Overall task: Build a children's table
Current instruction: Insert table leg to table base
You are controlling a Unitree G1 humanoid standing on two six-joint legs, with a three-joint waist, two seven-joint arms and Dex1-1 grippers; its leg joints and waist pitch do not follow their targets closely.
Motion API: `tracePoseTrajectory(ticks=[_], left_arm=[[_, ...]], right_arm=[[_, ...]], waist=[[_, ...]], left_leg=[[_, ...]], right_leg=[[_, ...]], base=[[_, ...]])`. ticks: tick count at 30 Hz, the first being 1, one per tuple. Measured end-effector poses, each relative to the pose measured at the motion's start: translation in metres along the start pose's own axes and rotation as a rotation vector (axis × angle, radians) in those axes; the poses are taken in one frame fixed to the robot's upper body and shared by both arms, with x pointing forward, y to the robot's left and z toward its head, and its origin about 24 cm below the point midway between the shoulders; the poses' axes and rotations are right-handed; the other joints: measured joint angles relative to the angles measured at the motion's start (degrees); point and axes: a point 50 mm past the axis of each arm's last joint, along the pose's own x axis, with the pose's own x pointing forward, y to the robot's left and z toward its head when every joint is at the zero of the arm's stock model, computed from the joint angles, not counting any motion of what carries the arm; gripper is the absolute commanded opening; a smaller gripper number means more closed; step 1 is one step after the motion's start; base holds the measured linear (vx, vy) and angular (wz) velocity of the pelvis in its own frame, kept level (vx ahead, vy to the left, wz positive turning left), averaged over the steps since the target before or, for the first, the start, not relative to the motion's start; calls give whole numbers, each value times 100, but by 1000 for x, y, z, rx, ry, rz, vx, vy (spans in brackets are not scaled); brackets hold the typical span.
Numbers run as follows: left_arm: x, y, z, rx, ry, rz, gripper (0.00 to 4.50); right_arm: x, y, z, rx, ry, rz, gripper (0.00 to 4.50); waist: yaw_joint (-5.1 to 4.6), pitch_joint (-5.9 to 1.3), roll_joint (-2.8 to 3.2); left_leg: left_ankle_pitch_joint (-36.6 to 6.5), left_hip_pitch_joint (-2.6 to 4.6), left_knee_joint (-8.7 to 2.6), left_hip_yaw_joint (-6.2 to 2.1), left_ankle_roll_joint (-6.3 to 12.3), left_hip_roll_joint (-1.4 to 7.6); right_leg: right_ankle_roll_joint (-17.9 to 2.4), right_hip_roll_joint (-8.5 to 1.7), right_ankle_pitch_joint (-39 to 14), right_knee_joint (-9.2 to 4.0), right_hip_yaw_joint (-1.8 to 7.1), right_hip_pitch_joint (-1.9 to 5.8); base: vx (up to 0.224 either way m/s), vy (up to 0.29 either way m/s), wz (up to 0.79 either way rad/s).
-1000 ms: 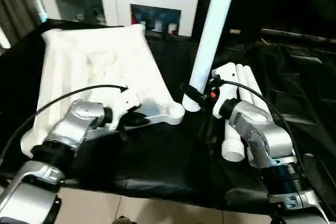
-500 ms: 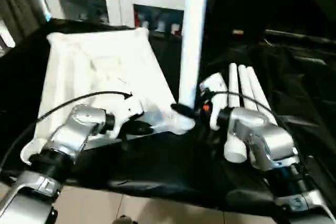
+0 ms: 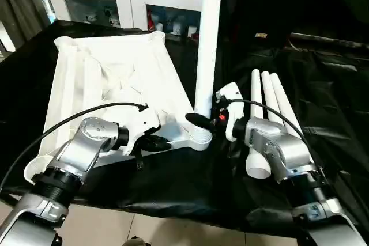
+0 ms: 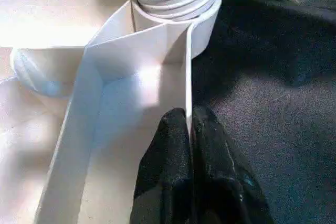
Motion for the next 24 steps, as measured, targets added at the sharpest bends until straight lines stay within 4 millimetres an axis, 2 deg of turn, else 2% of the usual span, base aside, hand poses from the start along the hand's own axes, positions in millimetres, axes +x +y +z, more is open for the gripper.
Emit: tracePoseTrajectory(ticks=[14,22,24], left_arm=[[1,1,0,4,3,31,0],[1,2,-3,-7,3,36,0],[0,2,-4,-10,5,37,0]], right_arm=[[0,-4,-10,81,-76,-26,193],[-1,-3,-26,191,-203,-61,193],[-1,-2,-29,204,-228,-66,193]], waist=[[-2,-5,3],[-1,-1,51],[-1,2,79]], left_leg=[[3,8,0,0,1,0],[3,40,-2,-1,-1,0],[3,48,-3,-2,-1,0]], right_leg=[[-2,0,2,3,0,4],[-5,0,4,3,1,30],[-5,1,4,3,1,37]], base=[[0,0,0],[0,0,0],[0,0,0]])
